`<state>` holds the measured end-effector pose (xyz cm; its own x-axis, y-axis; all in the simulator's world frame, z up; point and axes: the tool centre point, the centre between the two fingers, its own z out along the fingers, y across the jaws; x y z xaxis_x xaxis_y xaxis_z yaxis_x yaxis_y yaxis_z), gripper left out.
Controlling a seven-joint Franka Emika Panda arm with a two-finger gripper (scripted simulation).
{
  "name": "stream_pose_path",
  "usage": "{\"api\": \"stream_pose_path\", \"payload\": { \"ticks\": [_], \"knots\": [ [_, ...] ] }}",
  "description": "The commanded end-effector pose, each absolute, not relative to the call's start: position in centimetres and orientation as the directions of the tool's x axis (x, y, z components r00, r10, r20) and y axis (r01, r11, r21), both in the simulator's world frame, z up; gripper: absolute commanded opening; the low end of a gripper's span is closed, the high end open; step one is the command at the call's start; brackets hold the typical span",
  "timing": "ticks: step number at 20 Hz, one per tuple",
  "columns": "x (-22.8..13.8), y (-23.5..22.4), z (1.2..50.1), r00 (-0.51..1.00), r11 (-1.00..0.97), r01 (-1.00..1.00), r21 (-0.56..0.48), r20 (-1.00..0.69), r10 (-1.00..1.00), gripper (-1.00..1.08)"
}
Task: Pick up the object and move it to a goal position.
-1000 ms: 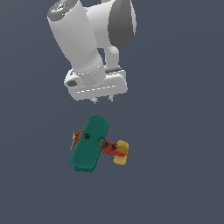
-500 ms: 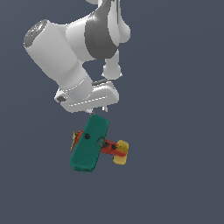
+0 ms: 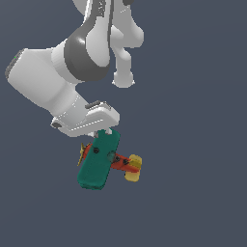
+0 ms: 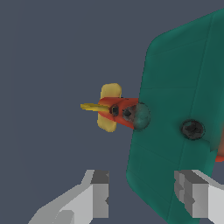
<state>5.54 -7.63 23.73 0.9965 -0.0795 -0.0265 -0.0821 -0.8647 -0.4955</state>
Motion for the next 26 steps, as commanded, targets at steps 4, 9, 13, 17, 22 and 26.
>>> {"api": "stream_pose_path", "payload": {
  "ticks": [4, 9, 13, 17, 22, 26],
  "knots": [
    [7.3, -9.1, 22.4, 0.995, -0.821, -0.086, -0.564, -0.006, -0.100, 0.28],
    [8.7, -10.5, 21.2, 0.993, -0.778, -0.084, -0.622, 0.017, -0.121, 0.28],
    [9.7, -11.7, 20.3, 0.990, -0.742, -0.079, -0.666, 0.038, -0.139, 0.28],
    [10.7, -12.9, 19.3, 0.985, -0.704, -0.070, -0.706, 0.061, -0.160, 0.28],
    [11.6, -14.3, 18.3, 0.979, -0.663, -0.056, -0.747, 0.089, -0.184, 0.28],
    [12.1, -15.2, 17.7, 0.974, -0.638, -0.046, -0.769, 0.107, -0.199, 0.28]
  ]
}}
